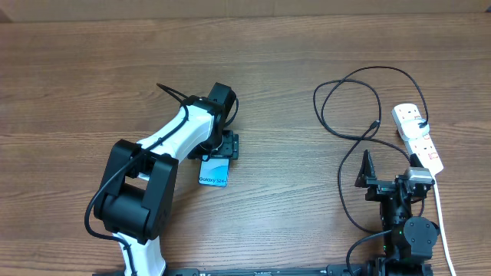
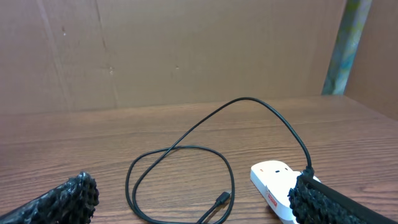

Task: Plug charger to phone and switch on socket
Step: 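Lower the left gripper and grasp the phone's bottom edge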

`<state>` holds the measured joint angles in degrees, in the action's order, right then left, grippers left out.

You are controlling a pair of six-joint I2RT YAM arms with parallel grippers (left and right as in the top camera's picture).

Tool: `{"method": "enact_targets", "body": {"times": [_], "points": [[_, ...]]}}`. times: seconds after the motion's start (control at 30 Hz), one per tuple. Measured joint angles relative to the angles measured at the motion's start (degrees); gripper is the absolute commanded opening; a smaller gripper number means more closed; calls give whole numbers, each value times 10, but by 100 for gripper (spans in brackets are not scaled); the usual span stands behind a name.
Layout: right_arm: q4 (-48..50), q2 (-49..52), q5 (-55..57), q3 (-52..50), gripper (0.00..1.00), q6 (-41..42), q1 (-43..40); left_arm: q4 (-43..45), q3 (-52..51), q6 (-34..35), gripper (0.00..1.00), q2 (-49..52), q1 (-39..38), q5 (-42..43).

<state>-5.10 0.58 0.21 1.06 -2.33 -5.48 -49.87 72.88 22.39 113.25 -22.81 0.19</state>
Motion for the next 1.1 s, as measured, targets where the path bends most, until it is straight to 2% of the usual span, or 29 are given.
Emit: {"method": "enact_targets", "body": {"times": [0.33, 0.6, 1.0, 1.1], "points": [[0, 0, 0, 0, 100, 0, 0, 0, 0, 0, 66, -1, -1, -1], [0, 0, 0, 0, 100, 0, 0, -1, 0, 5, 63, -1, -1, 0], [0, 0, 0, 0, 100, 0, 0, -2, 0, 50, 62, -1, -1, 5], [0, 0, 0, 0, 100, 0, 0, -3, 0, 56, 59, -1, -1, 7]]}}
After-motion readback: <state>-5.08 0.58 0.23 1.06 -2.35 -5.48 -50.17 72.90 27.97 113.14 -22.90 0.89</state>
